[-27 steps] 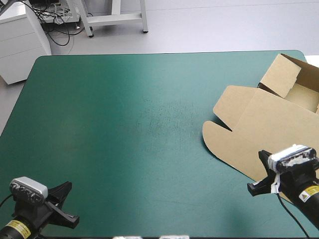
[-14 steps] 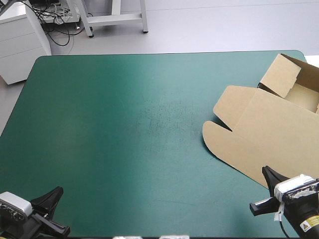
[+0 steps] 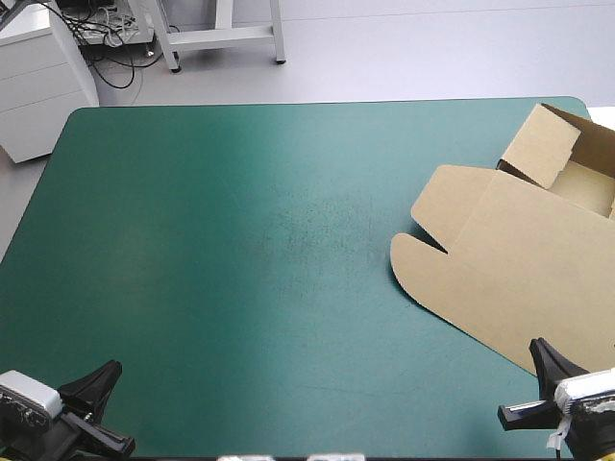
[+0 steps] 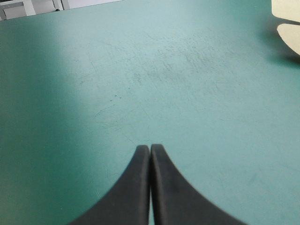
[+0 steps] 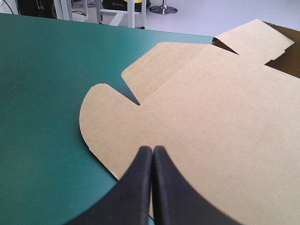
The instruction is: Fold the box
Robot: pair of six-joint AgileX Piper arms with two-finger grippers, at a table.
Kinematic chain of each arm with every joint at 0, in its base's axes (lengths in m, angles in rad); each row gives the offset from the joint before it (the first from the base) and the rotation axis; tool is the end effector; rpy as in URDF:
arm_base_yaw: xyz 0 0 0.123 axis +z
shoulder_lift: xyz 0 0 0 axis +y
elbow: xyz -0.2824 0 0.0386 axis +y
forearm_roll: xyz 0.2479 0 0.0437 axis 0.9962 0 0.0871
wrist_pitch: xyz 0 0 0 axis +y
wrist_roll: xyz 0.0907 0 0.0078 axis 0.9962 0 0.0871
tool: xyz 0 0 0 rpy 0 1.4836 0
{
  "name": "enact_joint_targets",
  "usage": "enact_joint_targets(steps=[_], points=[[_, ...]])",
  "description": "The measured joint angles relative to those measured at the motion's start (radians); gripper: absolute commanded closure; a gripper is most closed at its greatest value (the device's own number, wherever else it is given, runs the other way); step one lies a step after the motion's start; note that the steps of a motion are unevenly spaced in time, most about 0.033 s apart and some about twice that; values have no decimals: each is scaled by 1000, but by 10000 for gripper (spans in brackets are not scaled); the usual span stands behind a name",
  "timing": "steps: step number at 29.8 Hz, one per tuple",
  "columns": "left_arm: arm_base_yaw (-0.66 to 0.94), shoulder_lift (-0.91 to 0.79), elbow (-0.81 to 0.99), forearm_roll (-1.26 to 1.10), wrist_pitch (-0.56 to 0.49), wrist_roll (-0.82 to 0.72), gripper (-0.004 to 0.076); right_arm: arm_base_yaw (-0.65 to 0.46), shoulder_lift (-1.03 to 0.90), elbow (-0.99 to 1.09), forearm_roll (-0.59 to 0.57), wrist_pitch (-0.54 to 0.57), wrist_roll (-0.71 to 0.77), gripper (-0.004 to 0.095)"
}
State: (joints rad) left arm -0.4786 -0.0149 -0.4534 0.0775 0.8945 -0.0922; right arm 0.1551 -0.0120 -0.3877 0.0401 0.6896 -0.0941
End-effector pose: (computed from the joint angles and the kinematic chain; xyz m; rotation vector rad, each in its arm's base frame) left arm 0.0063 0.0029 0.2781 0.3738 1.8819 -0.2950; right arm 0.0171 0.0050 0.2765 -0.2115 1.7612 0.0891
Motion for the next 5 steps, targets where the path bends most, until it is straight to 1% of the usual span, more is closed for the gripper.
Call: enact_joint_targets(steps=[5], points=[[0,0,0,0,1,0,756,0,-2,0,-10,4,13,931]])
